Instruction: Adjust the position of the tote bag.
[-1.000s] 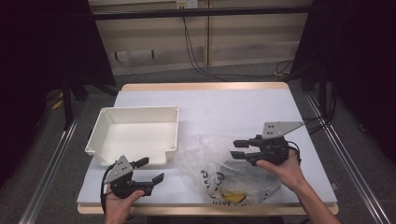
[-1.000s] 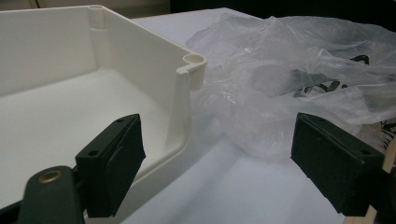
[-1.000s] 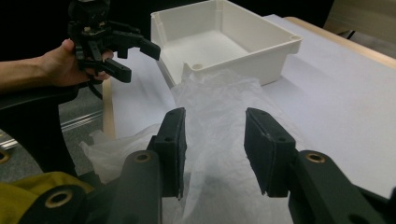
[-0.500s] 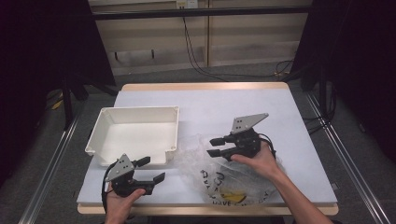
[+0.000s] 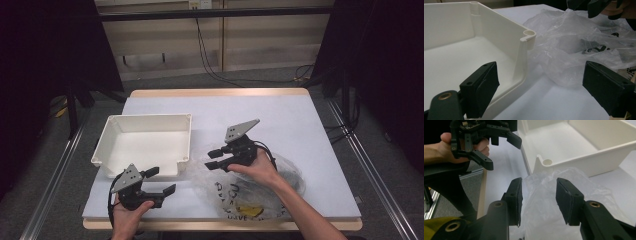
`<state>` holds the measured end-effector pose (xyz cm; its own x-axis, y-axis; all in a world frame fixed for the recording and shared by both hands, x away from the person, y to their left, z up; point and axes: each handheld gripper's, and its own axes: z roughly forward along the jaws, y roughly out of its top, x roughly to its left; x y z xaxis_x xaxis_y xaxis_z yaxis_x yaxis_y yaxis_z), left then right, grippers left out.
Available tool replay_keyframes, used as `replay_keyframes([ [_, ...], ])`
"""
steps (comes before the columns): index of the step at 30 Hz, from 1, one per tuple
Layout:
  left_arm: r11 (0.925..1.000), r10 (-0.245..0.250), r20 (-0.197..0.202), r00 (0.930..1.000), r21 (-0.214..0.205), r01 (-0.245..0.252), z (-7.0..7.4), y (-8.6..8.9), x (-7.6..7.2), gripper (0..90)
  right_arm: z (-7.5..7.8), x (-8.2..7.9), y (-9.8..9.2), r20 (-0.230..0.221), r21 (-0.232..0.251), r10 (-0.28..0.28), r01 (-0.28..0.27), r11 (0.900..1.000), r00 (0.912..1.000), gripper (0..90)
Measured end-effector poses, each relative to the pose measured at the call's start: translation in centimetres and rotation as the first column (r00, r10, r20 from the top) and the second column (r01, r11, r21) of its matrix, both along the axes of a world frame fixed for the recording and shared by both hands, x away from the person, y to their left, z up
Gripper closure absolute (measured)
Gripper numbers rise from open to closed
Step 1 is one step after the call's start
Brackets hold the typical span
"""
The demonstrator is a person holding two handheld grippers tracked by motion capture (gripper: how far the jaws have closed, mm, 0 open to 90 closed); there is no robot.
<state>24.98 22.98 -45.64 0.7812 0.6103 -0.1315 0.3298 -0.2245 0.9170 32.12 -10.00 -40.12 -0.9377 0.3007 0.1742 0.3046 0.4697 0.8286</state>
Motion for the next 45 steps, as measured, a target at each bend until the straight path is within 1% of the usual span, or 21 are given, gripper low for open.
replay_keyframes([
  [2, 0.9999, 0.009, 0.000, 1.0000, 0.012, -0.009, 0.1, 0.0, -0.1, 13.0, -0.1, 0.2, 0.5, -0.007, -0.004, 0.013, -0.013, 0.9999, 0.9999, 57.6],
  [7, 1.0000, -0.001, 0.001, 1.0000, 0.005, 0.001, 0.0, 0.0, 0.0, 12.9, -0.7, 0.5, 1.4, -0.014, -0.030, 0.034, -0.034, 0.9990, 0.9993, 57.9],
  [9, 0.9997, 0.012, 0.000, 0.9999, 0.022, -0.012, 0.1, 0.0, -0.1, 12.9, -0.9, 0.5, 1.6, -0.023, -0.040, 0.037, -0.038, 0.9985, 0.9990, 57.9],
  [11, 1.0000, -0.003, -0.003, 1.0000, 0.004, 0.003, 0.0, 0.0, 0.0, 12.8, -1.2, 0.7, 1.9, -0.032, -0.057, 0.034, -0.035, 0.9978, 0.9989, 59.3],
  [14, 0.9997, 0.012, -0.001, 0.9999, 0.022, -0.012, 0.1, 0.0, -0.1, 12.7, -1.7, 0.9, 2.3, -0.043, -0.082, 0.051, -0.054, 0.9951, 0.9978, 60.8],
  [16, 0.9997, 0.013, -0.003, 0.9999, 0.022, -0.013, 0.1, 0.0, -0.1, 12.7, -2.0, 0.8, 2.5, -0.051, -0.100, 0.060, -0.065, 0.9928, 0.9969, 65.1],
  [18, 0.9999, 0.010, -0.001, 0.9999, 0.012, -0.010, 0.0, 0.0, 0.0, 12.7, -2.1, 0.9, 2.4, -0.049, -0.106, 0.062, -0.067, 0.9921, 0.9968, 74.1],
  [20, 0.9996, 0.017, 0.016, 0.9997, 0.022, -0.017, 0.0, 0.0, -0.1, 13.0, -2.0, 1.0, 2.1, -0.053, -0.079, 0.052, -0.056, 0.9953, 0.9973, 85.7],
  [21, 0.9988, 0.038, 0.018, 0.9991, 0.029, -0.039, 0.1, -0.1, -0.2, 14.1, -1.9, 1.0, 2.0, -0.053, -0.069, 0.055, -0.059, 0.9959, 0.9971, 88.4],
  [22, 0.9996, 0.029, 0.011, 0.9995, 0.004, -0.029, 0.0, -0.2, -0.2, 14.9, -1.6, 1.0, 1.7, -0.047, -0.056, 0.048, -0.051, 0.9972, 0.9977, 90.0],
  [24, 0.9991, 0.036, 0.018, 0.9992, 0.022, -0.036, 0.1, -0.2, -0.2, 15.5, -1.5, 0.9, 1.6, -0.046, -0.050, 0.050, -0.052, 0.9973, 0.9977, 90.0],
  [28, 0.9999, 0.012, 0.006, 0.9999, 0.007, -0.012, 0.1, -0.4, -0.4, 20.3, -0.7, 0.6, 0.8, -0.023, -0.027, 0.040, -0.041, 0.9988, 0.9989, 90.0],
  [29, 1.0000, -0.005, 0.007, 1.0000, 0.003, 0.005, 0.0, -0.5, -0.4, 25.2, -0.2, 0.4, 0.3, -0.018, -0.005, 0.032, -0.032, 0.9995, 0.9993, 90.0],
  [32, 0.9993, -0.031, 0.000, 0.9995, 0.020, 0.031, 0.1, -1.1, -0.6, 31.4, 0.2, 0.3, -0.2, -0.006, 0.010, 0.017, -0.017, 0.9998, 0.9998, 90.0],
  [33, 0.9985, -0.055, 0.000, 0.9985, 0.003, 0.055, 0.0, -1.3, -0.5, 36.9, 0.5, 0.3, -0.9, 0.002, 0.022, 0.006, -0.006, 0.9997, 1.0000, 90.0],
  [34, 0.9978, -0.065, -0.008, 0.9978, -0.009, 0.065, 0.0, -1.5, -0.4, 36.9, 0.5, 0.3, -0.9, 0.002, 0.022, 0.006, -0.006, 0.9997, 1.0000, 90.0],
  [35, 0.9984, -0.056, -0.014, 0.9983, 0.004, 0.056, 0.0, -1.8, -0.4, 42.2, 0.8, 0.2, -1.5, 0.003, 0.042, -0.005, 0.004, 0.9991, 1.0000, 90.0],
  [36, 0.9963, -0.086, -0.019, 0.9961, -0.013, 0.086, 0.0, -2.0, -0.2, 42.2, 0.8, 0.2, -1.5, 0.003, 0.042, -0.005, 0.004, 0.9991, 1.0000, 90.0],
  [37, 0.9971, -0.076, -0.025, 0.9968, -0.005, 0.076, 0.0, -2.3, -0.2, 45.3, 0.9, 0.2, -1.8, 0.006, 0.053, -0.010, 0.010, 0.9986, 0.9999, 90.0],
  [39, 0.9947, -0.102, -0.031, 0.9943, -0.012, 0.102, -0.1, -2.7, 0.1, 50.4, 1.2, 0.0, -2.4, 0.009, 0.068, -0.018, 0.017, 0.9975, 0.9998, 90.0],
  [45, 0.9916, -0.126, -0.067, 0.9898, 0.020, 0.128, -0.6, -3.7, 1.1, 53.5, 1.8, -0.8, -3.7, 0.028, 0.095, -0.041, 0.038, 0.9948, 0.9988, 90.0],
])
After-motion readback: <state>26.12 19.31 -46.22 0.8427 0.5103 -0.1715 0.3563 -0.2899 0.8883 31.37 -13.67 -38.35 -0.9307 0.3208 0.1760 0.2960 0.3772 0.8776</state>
